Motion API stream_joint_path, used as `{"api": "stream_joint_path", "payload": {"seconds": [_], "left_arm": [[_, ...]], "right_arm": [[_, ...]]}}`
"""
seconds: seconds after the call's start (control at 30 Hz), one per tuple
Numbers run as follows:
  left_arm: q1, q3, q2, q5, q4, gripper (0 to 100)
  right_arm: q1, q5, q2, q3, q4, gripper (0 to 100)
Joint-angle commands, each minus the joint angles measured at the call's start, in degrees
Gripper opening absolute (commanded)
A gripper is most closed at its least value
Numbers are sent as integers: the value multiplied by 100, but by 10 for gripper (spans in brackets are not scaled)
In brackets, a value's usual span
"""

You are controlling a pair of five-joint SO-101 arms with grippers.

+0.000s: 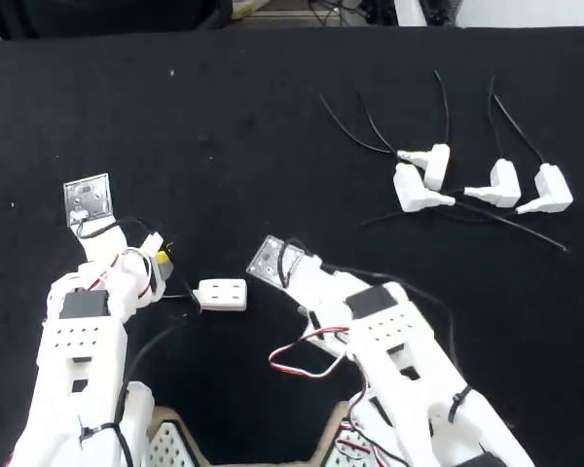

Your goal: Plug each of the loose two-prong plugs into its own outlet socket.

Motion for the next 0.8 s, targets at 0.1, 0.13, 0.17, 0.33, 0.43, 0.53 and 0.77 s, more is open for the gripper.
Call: {"api": "stream_joint_path", "payload": {"seconds": [0.1, 0.13, 0.17, 0.33, 0.43, 0.53, 0.77], "left_arm": [[-48, -66, -114, 44, -35, 231], [-48, -66, -114, 44, -35, 231], [-48, -66, -114, 44, -35, 231], [-40, -66, -114, 44, -35, 231], [-40, -66, -114, 44, -35, 231], [-22, -66, -114, 44, -35, 231], [4, -66, -114, 44, -35, 231]], "right_arm": [[97, -53, 171, -66, 141, 130], [114, -53, 163, -119, 220, 141], [123, -53, 163, -198, 290, 126], [123, -97, 163, -479, 413, 11], [123, -158, 163, -602, 431, 11], [123, -440, 154, -1024, 747, 11], [-598, -1081, -145, -1613, 897, 11]]}}
